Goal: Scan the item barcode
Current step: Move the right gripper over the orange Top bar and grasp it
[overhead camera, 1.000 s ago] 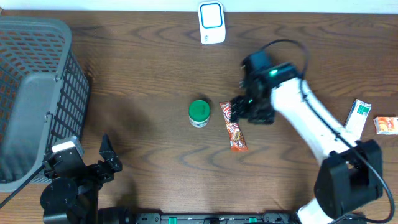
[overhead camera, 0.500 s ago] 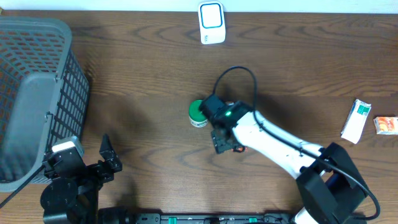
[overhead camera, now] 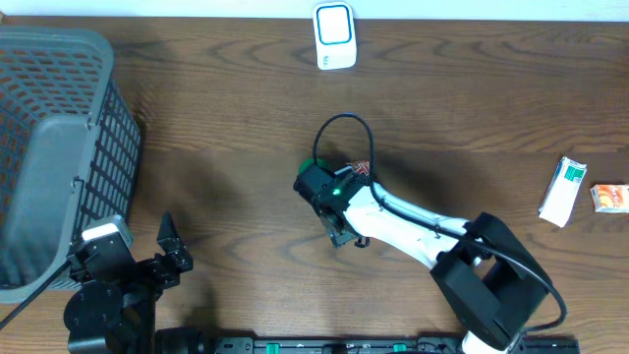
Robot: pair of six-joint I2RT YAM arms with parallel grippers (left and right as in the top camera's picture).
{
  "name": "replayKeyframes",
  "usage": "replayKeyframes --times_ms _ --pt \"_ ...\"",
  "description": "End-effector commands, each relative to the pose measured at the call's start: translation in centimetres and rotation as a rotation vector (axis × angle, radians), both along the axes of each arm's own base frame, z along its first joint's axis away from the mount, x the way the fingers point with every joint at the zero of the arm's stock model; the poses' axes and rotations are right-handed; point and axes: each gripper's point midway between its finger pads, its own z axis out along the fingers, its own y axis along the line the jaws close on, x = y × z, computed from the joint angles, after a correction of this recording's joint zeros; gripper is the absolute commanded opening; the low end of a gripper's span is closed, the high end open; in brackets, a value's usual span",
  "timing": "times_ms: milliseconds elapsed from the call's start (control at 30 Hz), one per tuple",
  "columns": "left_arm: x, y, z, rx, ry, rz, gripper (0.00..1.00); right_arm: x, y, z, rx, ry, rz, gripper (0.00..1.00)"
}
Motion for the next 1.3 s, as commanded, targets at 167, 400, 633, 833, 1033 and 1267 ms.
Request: replayKeyframes --times_ms 167,400,633,833,1033,1267 --pt "0.0 0.2 0.2 -0.001 -0.006 0.014 0.96 -0.1 -1.8 -2.5 -0.089 0.059 0.007 0.8" --pt "0.0 0.2 0.2 -0.001 -0.006 0.014 0.96 -0.4 -2.9 -4.2 -0.139 0.119 0.034 0.59" --pt "0.0 0.2 0.2 -0.001 -0.006 0.014 0.96 -1.1 -3.9 -4.1 -0.17 0.159 0.026 0.52" --pt "0.0 0.2 0.2 -0.001 -0.006 0.014 0.96 -2.1 -4.7 -4.1 -0.194 0.204 0.023 0.57" --pt "0.0 0.2 0.2 -0.001 -0.006 0.014 0.96 -2.8 -4.6 -4.6 -0.178 0.225 0.021 0.1" --pt "0.0 0.2 0.2 -0.001 -0.006 0.014 0.96 -2.9 -3.0 -4.6 -0.078 0.254 0.001 0.01"
